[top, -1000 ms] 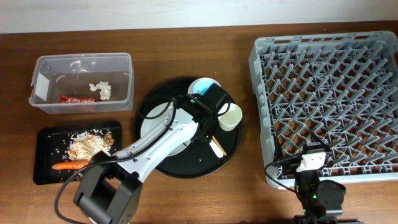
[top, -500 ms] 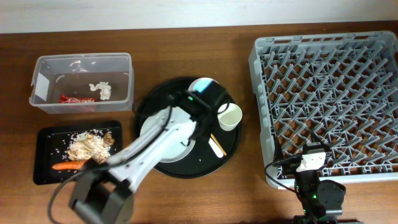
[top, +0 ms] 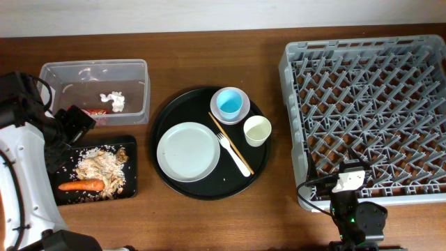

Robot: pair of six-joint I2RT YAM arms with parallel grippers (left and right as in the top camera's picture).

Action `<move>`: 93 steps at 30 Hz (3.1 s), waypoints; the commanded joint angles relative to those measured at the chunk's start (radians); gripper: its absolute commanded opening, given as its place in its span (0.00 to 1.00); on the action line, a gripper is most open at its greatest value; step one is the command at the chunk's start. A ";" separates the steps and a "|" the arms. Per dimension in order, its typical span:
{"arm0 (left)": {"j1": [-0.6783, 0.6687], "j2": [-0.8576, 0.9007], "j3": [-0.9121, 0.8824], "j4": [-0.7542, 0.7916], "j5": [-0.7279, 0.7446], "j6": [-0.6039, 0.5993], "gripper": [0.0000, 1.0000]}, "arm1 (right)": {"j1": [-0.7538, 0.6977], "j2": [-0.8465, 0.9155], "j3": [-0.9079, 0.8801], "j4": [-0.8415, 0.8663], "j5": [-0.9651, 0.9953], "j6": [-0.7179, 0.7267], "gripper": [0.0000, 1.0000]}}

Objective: Sort waste into correct bins and load items into the dishwasher rack
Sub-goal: 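Retract the left arm and reach the right gripper to the white plate, then grip the plate rim with the right gripper and lift it toward the rack, then stand the plate upright in the rack slots and open the right gripper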

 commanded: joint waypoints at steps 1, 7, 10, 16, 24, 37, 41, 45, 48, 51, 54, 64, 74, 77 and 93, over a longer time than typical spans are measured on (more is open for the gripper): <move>0.005 -0.008 -0.007 -0.002 0.014 -0.016 0.99 | 0.005 -0.005 -0.006 -0.004 0.004 -0.006 0.99; 0.005 -0.008 -0.007 -0.001 0.013 -0.016 0.99 | 0.006 -0.005 -0.006 0.062 -0.693 -0.006 0.99; 0.005 -0.008 -0.007 -0.001 0.013 -0.016 0.99 | 0.006 -0.005 -0.006 0.279 -1.094 0.107 0.99; 0.005 -0.008 -0.007 -0.001 0.013 -0.016 0.99 | 0.005 -0.005 -0.006 0.439 -1.054 0.515 0.99; 0.005 -0.008 -0.007 -0.001 0.013 -0.016 0.99 | 0.005 0.109 0.304 0.243 -0.679 0.391 0.99; 0.005 -0.008 -0.007 -0.001 0.013 -0.016 0.99 | 0.564 1.403 1.403 -0.951 0.050 0.087 0.99; 0.005 -0.008 -0.007 -0.001 0.013 -0.016 0.99 | 0.670 1.542 1.403 -0.880 -0.353 0.109 0.99; 0.005 -0.008 -0.007 -0.001 0.013 -0.016 0.99 | 0.753 1.597 1.402 -0.755 -0.320 0.284 0.99; 0.005 -0.008 -0.007 -0.001 0.013 -0.016 0.99 | 0.800 1.750 1.402 -0.745 -0.101 0.681 0.99; 0.005 -0.008 -0.007 -0.001 0.013 -0.016 0.99 | 0.800 1.882 1.402 -0.744 -0.039 0.835 0.99; 0.005 -0.008 -0.007 -0.001 0.013 -0.016 0.99 | 0.800 1.991 1.402 -0.747 -0.029 0.886 0.91; 0.005 -0.008 -0.007 -0.001 0.013 -0.016 0.99 | 0.803 2.055 1.400 -0.755 0.007 0.919 0.21; 0.005 -0.008 -0.007 -0.001 0.013 -0.016 0.99 | 0.803 1.994 1.522 -0.903 0.001 0.893 0.04; 0.005 -0.008 -0.007 -0.001 0.013 -0.016 0.99 | 0.770 1.886 1.528 -0.930 0.000 0.837 0.04; 0.005 -0.008 -0.007 -0.001 0.013 -0.016 0.99 | -0.321 1.556 1.528 -0.775 0.476 0.279 0.04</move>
